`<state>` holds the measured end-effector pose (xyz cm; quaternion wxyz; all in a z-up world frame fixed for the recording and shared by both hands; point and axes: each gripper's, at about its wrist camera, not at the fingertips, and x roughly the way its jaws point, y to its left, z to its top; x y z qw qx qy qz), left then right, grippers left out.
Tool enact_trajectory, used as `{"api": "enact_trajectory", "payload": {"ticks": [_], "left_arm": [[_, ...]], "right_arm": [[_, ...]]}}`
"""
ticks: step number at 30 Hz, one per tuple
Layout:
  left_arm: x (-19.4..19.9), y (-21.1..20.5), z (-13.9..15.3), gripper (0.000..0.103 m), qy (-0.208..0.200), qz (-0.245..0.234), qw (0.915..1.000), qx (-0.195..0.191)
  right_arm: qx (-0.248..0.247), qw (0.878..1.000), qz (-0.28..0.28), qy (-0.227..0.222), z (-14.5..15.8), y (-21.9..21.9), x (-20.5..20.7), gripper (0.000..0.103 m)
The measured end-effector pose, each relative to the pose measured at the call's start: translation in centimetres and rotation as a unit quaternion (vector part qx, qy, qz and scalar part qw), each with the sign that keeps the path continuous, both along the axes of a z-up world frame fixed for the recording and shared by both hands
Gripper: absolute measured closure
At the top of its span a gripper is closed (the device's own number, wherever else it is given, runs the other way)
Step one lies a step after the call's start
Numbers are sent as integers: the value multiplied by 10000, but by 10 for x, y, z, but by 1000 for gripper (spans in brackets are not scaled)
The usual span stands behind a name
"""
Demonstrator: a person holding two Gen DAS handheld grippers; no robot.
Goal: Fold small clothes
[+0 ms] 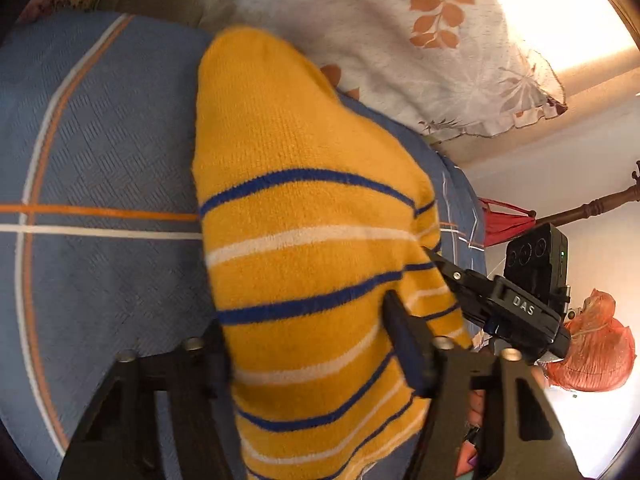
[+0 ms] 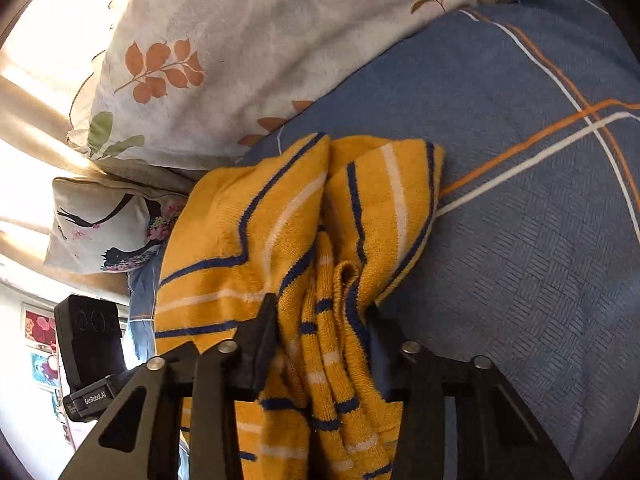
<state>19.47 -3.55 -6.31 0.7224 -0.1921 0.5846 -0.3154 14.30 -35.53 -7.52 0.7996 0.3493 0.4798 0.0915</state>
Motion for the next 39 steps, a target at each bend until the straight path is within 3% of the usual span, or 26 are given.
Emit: {"api": "enact_trajectory", "payload": {"ticks": [5,8,11,12,14,21,24,26,27,30,32,33,35,36,38,39], "left_arm": [[-3,11,56,56,-657,-5,9977,190],[-3,14,77,54,-1018,-69,9941,369],[-2,2,62,41,-1086,-171,9846,1357],[-3,1,51,41,-1037,-202,9802,1677],[-9,1,37,42,-936,-255,9759,1956],[-34,34,36,42,-773,175,9862,1452],[-42,46,37,42,-731,449,9887,1233],[-46,49,42,41,-768,540,9883,1205],[-48,52,44,41,-800,568,9876,1225],[-49,61,47,41,-872,601,9857,1309],[-46,69,45,41,-790,602,9866,1297],[-44,71,42,41,-726,585,9874,1279],[-41,68,36,41,-660,492,9888,1241],[-40,64,34,41,-655,422,9893,1231],[-38,55,28,41,-645,237,9903,1206],[-36,51,24,41,-608,147,9905,1225]], "right_arm": [[4,9976,209,-665,43,18,3,69],[-32,9955,180,-927,50,23,3,68],[-282,9984,-170,-470,25,14,9,65],[-505,9979,-312,-242,17,10,8,64],[-619,9964,-570,-71,14,0,0,64],[-1013,9915,-228,-785,68,20,0,63],[-1038,9930,-44,-565,55,37,26,61],[-695,9974,59,-197,34,44,44,63],[-497,9986,99,-119,27,43,43,79],[-225,9996,81,-171,27,42,38,85],[-544,9985,-55,-42,29,35,32,89],[-757,9970,-155,80,26,30,30,96],[-1027,9937,-358,272,21,23,28,97],[-1277,9903,-438,334,21,22,28,103],[-2151,9731,-520,639,21,28,30,102],[-2197,9716,-495,727,20,30,30,102]]}}
